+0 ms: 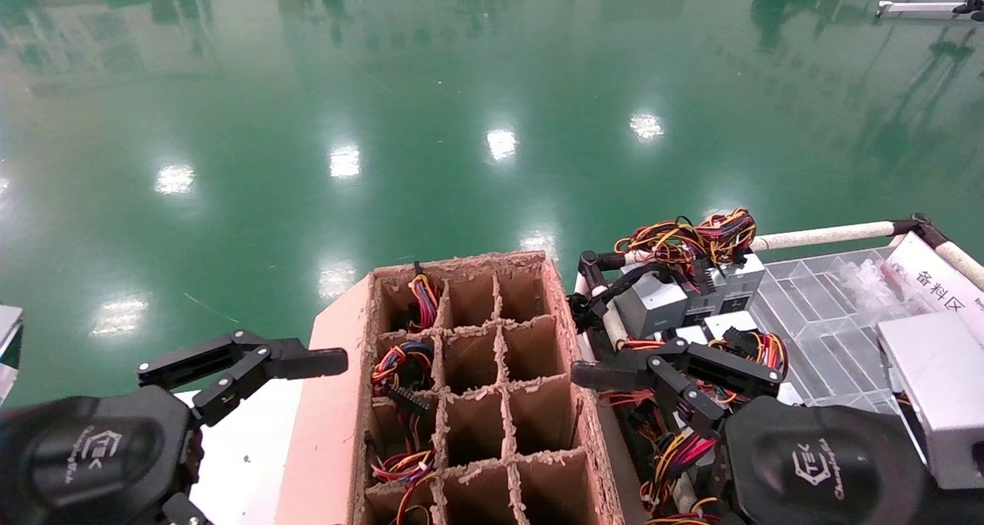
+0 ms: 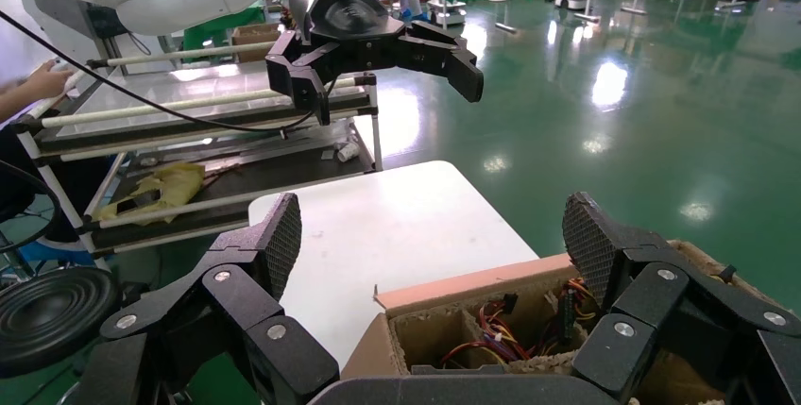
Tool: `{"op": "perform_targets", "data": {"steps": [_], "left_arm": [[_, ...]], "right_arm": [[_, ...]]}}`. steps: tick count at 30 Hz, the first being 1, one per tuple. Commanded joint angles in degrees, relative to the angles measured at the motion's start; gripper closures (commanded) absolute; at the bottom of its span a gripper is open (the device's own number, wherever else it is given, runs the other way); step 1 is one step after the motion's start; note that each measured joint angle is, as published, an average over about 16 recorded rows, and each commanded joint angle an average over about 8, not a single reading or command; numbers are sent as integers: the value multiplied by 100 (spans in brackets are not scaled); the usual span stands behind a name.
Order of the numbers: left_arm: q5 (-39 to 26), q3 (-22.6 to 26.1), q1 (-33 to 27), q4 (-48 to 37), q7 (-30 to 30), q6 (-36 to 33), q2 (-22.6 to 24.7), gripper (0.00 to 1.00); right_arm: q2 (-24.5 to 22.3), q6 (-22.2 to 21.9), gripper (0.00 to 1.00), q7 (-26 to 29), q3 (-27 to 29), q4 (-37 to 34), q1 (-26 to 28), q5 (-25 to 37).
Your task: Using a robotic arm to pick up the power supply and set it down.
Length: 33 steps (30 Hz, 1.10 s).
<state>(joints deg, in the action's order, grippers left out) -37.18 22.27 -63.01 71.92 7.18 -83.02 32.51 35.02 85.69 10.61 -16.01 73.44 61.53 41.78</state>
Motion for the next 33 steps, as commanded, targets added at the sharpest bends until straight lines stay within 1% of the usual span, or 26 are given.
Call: {"op": "perform_targets", "data": {"steps": [1, 2, 3, 4, 9, 10, 33], "left_arm": [[0, 0, 0, 0, 0, 0, 0, 0], [0, 0, 0, 0, 0, 0, 0, 6], [0, 0, 0, 0, 0, 0, 0, 20], [0, 0, 0, 0, 0, 0, 0, 30], [0, 0, 0, 0, 0, 0, 0, 92], [0, 0, 0, 0, 0, 0, 0, 100], [0, 0, 0, 0, 0, 0, 0, 100]], "right_arm": [[0, 0, 0, 0, 0, 0, 0, 0], [0, 0, 0, 0, 0, 0, 0, 0], [0, 0, 0, 0, 0, 0, 0, 0], [0, 0, 0, 0, 0, 0, 0, 0], [0, 0, 0, 0, 0, 0, 0, 0], [0, 0, 0, 0, 0, 0, 0, 0], [1, -6, 0, -8, -7, 5, 9, 28]]}}
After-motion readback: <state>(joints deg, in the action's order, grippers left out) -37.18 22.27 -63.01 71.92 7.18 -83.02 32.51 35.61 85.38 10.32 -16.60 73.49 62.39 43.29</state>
